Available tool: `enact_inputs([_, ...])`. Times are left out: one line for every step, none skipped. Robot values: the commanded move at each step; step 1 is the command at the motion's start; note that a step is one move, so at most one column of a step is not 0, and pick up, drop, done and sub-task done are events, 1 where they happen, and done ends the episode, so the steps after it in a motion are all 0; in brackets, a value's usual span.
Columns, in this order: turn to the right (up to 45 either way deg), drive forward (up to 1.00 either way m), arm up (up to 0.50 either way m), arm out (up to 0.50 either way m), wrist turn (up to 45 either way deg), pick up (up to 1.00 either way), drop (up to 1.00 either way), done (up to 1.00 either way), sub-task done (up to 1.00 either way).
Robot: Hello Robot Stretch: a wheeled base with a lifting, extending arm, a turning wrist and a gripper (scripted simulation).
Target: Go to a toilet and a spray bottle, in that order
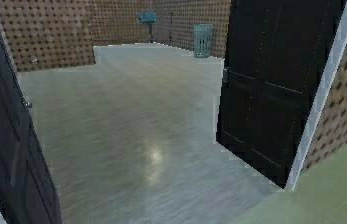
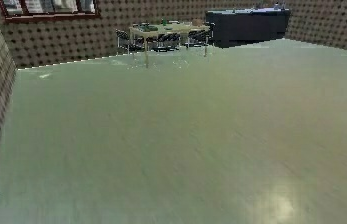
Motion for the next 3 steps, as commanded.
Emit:
enact_inputs([0.0, 0.50, 0.00, 0.00, 0.0, 0.00, 0.00, 0.00, 0.00])
enact_inputs([-6.0, 0.00, 0.00, 0.00, 0.0, 0.00, 0.00, 0.00, 0.00])
enact_inputs([0.0, 1.00, 0.00, 0.00, 0.0, 0.00, 0.00, 0.00, 0.00])
